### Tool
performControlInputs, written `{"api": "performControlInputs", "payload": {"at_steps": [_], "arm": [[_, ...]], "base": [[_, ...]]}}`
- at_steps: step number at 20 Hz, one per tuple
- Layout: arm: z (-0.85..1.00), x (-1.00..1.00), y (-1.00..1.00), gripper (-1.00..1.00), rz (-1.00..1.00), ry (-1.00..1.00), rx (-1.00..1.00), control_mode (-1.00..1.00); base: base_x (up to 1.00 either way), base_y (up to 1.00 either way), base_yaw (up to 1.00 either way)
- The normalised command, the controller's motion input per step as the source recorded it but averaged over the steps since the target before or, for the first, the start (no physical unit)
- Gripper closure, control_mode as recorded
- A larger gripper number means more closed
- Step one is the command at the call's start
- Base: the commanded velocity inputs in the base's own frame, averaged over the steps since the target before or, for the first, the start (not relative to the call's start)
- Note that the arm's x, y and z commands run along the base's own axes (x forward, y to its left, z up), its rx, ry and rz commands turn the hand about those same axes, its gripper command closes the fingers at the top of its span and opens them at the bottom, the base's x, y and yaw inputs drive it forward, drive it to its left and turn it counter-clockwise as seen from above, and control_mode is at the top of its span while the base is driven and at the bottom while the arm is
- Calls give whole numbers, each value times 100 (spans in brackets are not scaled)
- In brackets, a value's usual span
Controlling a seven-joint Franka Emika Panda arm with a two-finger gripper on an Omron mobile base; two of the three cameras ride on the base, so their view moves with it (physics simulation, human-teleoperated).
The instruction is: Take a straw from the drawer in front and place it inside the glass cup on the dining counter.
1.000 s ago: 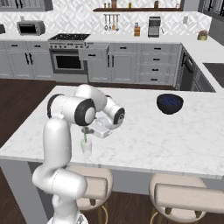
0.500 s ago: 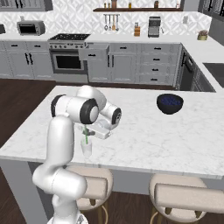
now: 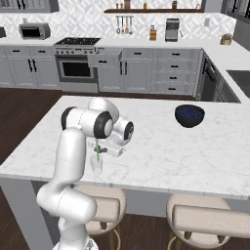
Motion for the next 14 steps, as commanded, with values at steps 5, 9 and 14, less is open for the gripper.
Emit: {"api": "performControlInputs", "payload": {"at_steps": [5,9,14], "arm": [[-2,0,0,100,-2,-4,0,-100],[0,1,0,100,-5,-3,0,-100],[-8,4,0,100,-6,0,0,-100]], "base": [[0,0,0],[0,0,0],[0,0,0]]}}
